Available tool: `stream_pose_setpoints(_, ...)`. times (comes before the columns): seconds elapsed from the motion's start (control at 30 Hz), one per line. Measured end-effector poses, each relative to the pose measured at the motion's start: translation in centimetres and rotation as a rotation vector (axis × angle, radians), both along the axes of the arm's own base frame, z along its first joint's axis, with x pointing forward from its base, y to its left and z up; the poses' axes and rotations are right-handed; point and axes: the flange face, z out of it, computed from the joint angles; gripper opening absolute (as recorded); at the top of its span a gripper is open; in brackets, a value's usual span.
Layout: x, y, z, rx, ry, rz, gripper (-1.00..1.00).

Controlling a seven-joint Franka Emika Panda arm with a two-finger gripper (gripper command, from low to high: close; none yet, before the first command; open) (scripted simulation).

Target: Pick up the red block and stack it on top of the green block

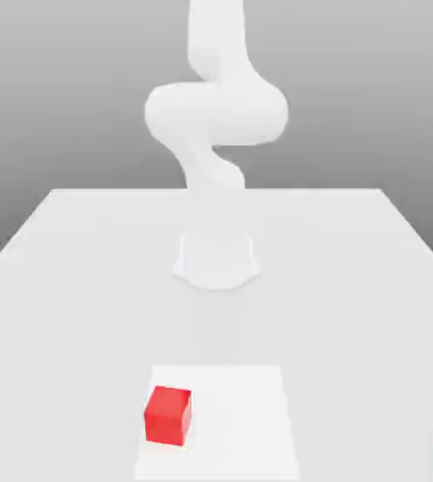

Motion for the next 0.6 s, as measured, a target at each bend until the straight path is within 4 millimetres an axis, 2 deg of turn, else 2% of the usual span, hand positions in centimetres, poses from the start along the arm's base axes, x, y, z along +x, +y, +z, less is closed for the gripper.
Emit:
stream_pose_setpoints(0.13, 4.6, -1.1, -8.1, 0.012, 0.133, -0.026, 0.00)
stream_pose_setpoints(0.3, 7.8, -2.5, -18.5, 0.026, 0.293, -0.059, 0.00)
stream_pose_setpoints(0.43, 8.5, -3.6, -27.0, 0.038, 0.421, -0.087, 0.00)
stream_pose_setpoints(0.6, 7.1, -5.0, -37.4, 0.053, 0.581, -0.126, 0.00)
